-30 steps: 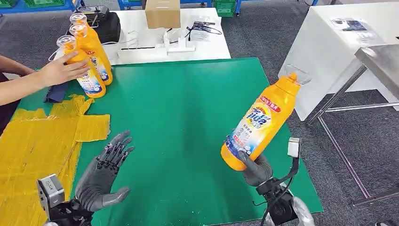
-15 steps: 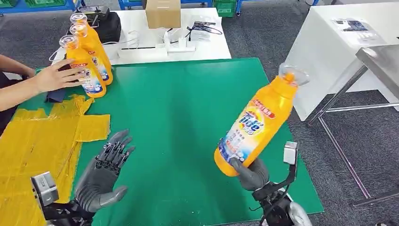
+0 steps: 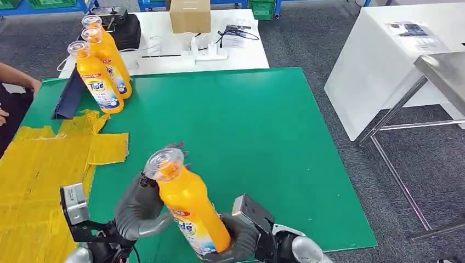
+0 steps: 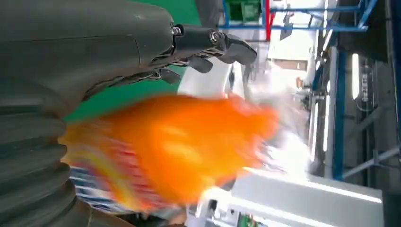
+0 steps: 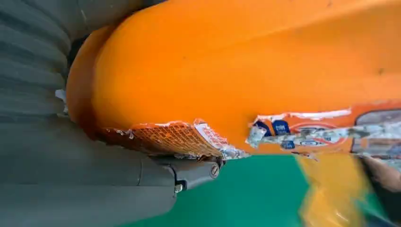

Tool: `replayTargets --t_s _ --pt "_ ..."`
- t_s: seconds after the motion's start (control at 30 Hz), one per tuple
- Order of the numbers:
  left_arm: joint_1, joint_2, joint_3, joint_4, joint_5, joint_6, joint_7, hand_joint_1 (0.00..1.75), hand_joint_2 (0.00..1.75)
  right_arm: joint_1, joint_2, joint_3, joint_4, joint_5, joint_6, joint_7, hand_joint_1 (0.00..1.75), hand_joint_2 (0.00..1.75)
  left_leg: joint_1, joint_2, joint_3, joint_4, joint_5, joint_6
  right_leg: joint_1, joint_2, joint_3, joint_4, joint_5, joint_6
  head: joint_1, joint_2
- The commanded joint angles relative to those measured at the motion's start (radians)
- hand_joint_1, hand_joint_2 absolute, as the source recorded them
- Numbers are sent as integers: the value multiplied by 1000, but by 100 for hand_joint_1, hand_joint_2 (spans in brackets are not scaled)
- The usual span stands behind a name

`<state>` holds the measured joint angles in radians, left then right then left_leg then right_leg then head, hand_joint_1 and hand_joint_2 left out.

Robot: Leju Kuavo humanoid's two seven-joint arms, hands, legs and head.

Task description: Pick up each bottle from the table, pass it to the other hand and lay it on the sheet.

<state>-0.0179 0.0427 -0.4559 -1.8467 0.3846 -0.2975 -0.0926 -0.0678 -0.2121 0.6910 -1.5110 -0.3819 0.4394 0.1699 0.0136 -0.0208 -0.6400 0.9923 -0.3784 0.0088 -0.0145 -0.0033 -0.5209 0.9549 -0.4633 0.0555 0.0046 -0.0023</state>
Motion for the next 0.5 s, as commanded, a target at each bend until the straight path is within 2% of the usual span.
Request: replayTargets --t_s 0.03,0.1,0.23,0.5 --pt "-105 1 -143 27 -15 48 36 0 175 -236 54 277 142 -121 -71 96 175 175 0 5 3 0 0 -1 0 3 1 1 0 -3 -1 0" --pt "-107 13 -158 22 -28 37 25 0 175 -245 45 292 142 -131 -68 92 175 175 1 1 2 0 0 0 1 1 0 0 0 -1 0 0" --pt "-118 45 -198 12 -78 3 4 0 175 -263 36 320 147 -152 -64 87 175 175 0 4 3 0 0 0 0 4 1 1 0 -2 0 0" --pt "-118 48 -203 12 -83 -1 3 0 175 -265 35 322 147 -153 -64 86 175 175 0 1 1 0 1 0 0 2 0 1 0 -1 0 0"
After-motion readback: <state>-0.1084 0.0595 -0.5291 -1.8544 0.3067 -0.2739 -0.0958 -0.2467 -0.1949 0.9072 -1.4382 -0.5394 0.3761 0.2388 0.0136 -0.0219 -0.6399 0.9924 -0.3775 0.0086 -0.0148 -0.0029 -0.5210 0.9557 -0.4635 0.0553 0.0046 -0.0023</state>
